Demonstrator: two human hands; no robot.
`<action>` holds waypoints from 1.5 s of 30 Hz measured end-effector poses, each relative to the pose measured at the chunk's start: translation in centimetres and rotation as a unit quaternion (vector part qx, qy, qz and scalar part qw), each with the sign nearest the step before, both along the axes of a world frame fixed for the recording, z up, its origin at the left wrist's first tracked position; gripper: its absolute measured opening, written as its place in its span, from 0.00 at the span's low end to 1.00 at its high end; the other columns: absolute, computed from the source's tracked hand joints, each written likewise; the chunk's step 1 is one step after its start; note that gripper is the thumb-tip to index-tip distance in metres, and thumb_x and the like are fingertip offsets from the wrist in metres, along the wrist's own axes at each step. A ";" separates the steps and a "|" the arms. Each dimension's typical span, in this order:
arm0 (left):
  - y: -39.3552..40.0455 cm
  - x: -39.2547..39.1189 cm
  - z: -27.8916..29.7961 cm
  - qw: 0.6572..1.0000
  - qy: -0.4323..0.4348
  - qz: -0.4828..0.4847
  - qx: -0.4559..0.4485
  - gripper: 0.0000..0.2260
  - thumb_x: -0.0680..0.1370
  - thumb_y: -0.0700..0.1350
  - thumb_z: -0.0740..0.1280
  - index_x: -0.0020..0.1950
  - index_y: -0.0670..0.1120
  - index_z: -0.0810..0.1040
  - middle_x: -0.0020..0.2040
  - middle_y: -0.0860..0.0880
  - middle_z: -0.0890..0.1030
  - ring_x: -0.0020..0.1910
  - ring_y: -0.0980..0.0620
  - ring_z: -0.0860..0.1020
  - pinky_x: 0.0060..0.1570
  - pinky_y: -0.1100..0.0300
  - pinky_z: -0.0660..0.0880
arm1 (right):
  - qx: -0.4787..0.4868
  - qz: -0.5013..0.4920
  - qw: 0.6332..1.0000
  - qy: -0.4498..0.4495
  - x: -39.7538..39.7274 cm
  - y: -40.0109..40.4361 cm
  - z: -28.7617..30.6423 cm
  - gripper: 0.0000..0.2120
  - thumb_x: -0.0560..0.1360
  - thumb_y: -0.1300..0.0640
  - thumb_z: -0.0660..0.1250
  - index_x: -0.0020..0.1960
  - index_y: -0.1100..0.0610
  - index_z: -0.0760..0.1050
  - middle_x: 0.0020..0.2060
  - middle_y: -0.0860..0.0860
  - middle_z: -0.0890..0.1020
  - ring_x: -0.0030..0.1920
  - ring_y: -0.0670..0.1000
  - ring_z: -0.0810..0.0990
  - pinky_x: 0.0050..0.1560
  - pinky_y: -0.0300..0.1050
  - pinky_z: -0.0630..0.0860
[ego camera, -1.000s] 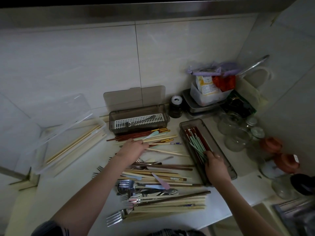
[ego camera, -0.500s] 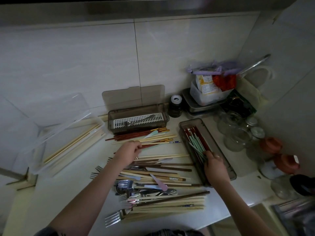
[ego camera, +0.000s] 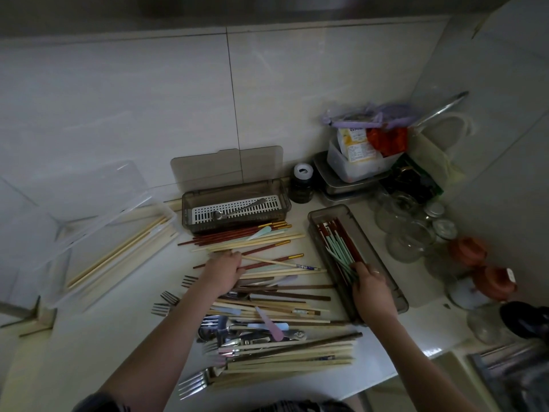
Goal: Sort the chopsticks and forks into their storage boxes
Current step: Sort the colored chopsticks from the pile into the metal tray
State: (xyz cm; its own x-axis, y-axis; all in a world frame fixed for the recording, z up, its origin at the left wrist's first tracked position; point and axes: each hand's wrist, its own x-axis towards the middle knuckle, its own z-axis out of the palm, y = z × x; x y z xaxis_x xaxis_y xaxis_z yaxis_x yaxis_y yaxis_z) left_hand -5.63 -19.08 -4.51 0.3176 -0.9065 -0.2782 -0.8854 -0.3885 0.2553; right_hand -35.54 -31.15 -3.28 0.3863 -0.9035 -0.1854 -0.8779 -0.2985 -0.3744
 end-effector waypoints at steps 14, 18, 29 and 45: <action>-0.2 0.1 4.3 0.986 0.050 -0.014 -0.160 0.07 0.77 0.47 0.64 0.50 0.51 0.81 0.43 0.54 0.80 0.40 0.54 0.77 0.39 0.59 0.75 | -0.066 -0.034 0.991 -0.108 0.1 0.6 0.8 0.18 0.75 0.65 0.60 0.63 0.55 0.72 0.60 0.55 0.75 0.58 0.56 0.72 0.57 0.56 0.74; -0.2 -0.6 5.9 0.978 0.038 -0.050 -0.197 0.09 0.76 0.49 0.65 0.39 0.50 0.81 0.34 0.54 0.79 0.31 0.57 0.75 0.30 0.66 0.65 | -0.171 0.044 0.973 -0.146 2.7 2.3 2.1 0.16 0.74 0.63 0.63 0.60 0.53 0.74 0.59 0.51 0.77 0.60 0.54 0.73 0.63 0.56 0.67; -1.1 -2.5 4.8 0.958 -0.023 -0.027 -0.285 0.18 0.78 0.44 0.64 0.67 0.44 0.69 0.64 0.46 0.71 0.65 0.48 0.68 0.66 0.53 0.66 | -0.148 0.087 0.970 -0.173 4.2 1.9 2.5 0.16 0.77 0.62 0.61 0.62 0.50 0.76 0.49 0.49 0.80 0.48 0.50 0.78 0.48 0.45 0.75; 0.6 -2.1 -0.5 0.993 0.021 -0.060 -0.096 0.14 0.79 0.42 0.60 0.63 0.45 0.76 0.68 0.45 0.72 0.69 0.47 0.67 0.67 0.56 0.64 | -0.007 -0.074 0.997 -0.031 -0.8 0.9 0.7 0.18 0.78 0.61 0.58 0.65 0.49 0.75 0.57 0.57 0.78 0.45 0.54 0.80 0.45 0.48 0.79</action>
State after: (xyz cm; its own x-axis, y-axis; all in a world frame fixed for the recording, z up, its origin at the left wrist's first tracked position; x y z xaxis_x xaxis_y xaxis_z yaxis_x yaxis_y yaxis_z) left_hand -7.70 -18.46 -4.98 0.1953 -0.9748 -0.1078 -0.9096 -0.2211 0.3517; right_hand -36.38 -30.24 -2.62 0.2588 -0.9539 -0.1518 -0.8879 -0.1730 -0.4264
